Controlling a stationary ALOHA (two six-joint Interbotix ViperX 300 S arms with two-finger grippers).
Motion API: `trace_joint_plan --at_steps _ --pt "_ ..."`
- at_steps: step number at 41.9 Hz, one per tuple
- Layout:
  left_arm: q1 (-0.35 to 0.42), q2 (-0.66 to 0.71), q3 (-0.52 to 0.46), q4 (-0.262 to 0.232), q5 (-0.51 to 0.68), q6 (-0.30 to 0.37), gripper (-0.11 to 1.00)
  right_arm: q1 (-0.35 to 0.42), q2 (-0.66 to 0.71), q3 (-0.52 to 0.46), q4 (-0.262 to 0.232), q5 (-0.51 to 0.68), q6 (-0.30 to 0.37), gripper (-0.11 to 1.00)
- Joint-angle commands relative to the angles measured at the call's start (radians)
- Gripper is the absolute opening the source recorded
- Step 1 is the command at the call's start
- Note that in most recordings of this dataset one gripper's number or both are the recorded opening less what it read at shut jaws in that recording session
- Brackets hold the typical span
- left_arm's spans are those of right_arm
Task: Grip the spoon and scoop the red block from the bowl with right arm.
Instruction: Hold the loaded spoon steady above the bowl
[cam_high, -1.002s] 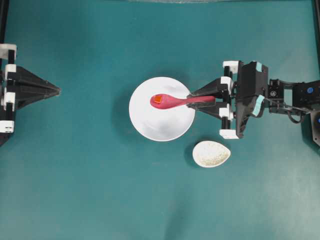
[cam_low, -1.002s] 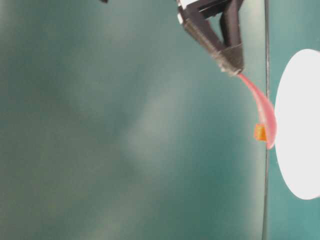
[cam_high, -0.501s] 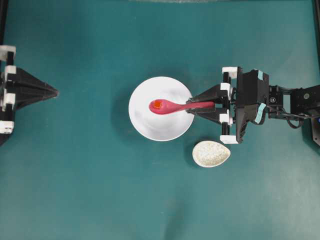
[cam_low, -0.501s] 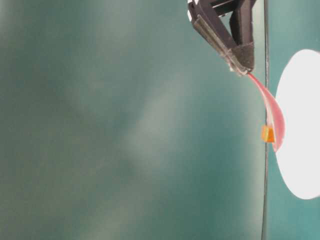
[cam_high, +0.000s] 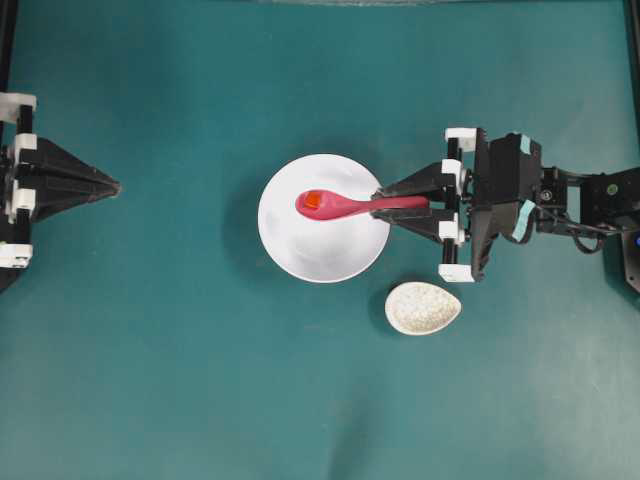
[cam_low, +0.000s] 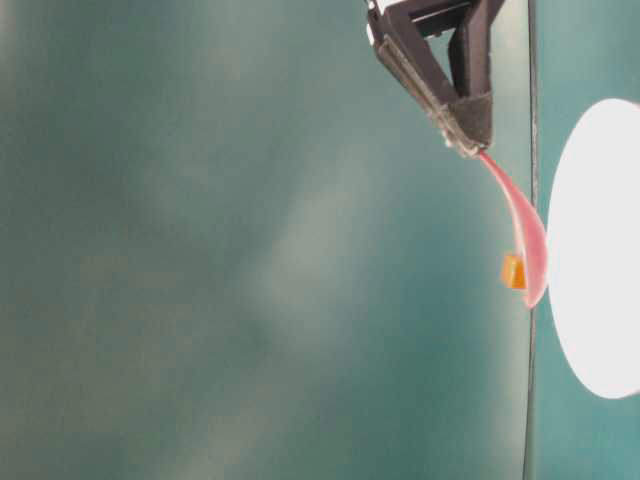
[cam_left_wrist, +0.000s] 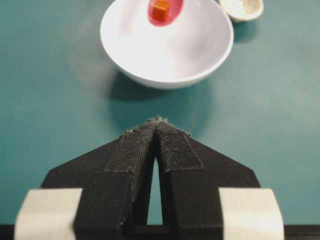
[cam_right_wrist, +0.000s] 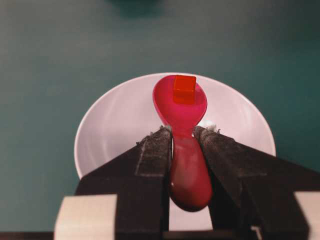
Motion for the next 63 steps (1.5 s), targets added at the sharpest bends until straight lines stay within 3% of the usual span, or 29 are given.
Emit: trace_joint_plan --at_steps 1,8,27,63 --pt "0.003 0.009 -0.017 0.002 -0.003 0.0 0.01 0.0 -0.046 -0.02 0.002 -0.008 -0.006 0.24" --pt "0.002 0.009 -0.017 0.002 -0.003 0.0 0.01 -0.002 -0.107 -0.028 0.002 0.012 -0.018 0.24" --pt "0.003 0.009 -0.017 0.002 -0.005 0.0 0.01 -0.005 -0.252 -0.092 0.0 0.245 -0.089 0.24" --pt "0.002 0.014 -0.017 0.0 -0.011 -0.017 0.01 -0.008 -0.268 -0.126 -0.006 0.259 -0.143 0.24"
